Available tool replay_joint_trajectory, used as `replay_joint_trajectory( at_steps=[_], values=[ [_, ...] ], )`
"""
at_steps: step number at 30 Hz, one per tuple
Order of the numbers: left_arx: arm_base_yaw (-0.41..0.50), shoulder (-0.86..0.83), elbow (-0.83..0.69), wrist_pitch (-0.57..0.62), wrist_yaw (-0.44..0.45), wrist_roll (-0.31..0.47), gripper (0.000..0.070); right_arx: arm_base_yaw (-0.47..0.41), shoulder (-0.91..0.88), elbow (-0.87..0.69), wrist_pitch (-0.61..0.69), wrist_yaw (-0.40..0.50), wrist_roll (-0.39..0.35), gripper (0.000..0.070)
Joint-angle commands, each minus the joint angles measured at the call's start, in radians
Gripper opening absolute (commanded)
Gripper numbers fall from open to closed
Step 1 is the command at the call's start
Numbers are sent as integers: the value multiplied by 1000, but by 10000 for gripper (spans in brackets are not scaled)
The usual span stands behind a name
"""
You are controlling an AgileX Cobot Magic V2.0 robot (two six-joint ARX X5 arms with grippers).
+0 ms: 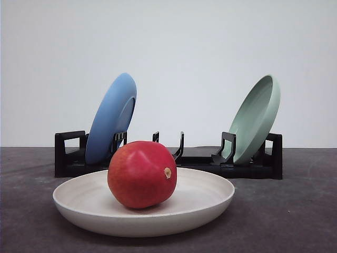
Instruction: Place pomegranate in white plate
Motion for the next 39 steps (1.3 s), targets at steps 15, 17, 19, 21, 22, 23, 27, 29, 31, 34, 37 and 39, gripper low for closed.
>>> replay_joint_trajectory(
  at_steps=[15,17,19,21,22,23,27,29,31,34,37,39],
  values=[
    [0,-2,-9,11,-4,14,0,-1,1,-4,11,2,-7,31],
    [0,-2,-9,11,-4,14,0,-1,1,-4,11,2,-7,31],
    [0,-2,-9,11,-4,14,0,-1,1,-4,11,2,-7,31],
    [0,-2,-9,11,-4,14,0,-1,1,-4,11,2,-7,31],
    [0,-2,-9,11,-4,14,0,-1,1,-4,11,2,-7,31],
    [0,-2,-9,11,-4,14,0,-1,1,-4,11,2,-7,31],
    [0,-2,-9,11,-4,14,0,-1,1,-4,11,2,-7,31],
    [0,-2,-9,11,-4,14,0,-1,1,-4,11,2,-7,31],
    [0,-2,-9,11,-4,14,0,-1,1,-4,11,2,-7,31],
    [0,-2,-9,11,-4,14,0,-1,1,-4,11,2,-7,31],
    [0,-2,-9,11,-4,14,0,-1,1,-4,11,2,-7,31],
    [0,-2,-9,11,-4,14,0,-1,1,-4,11,2,-7,31]
  ],
)
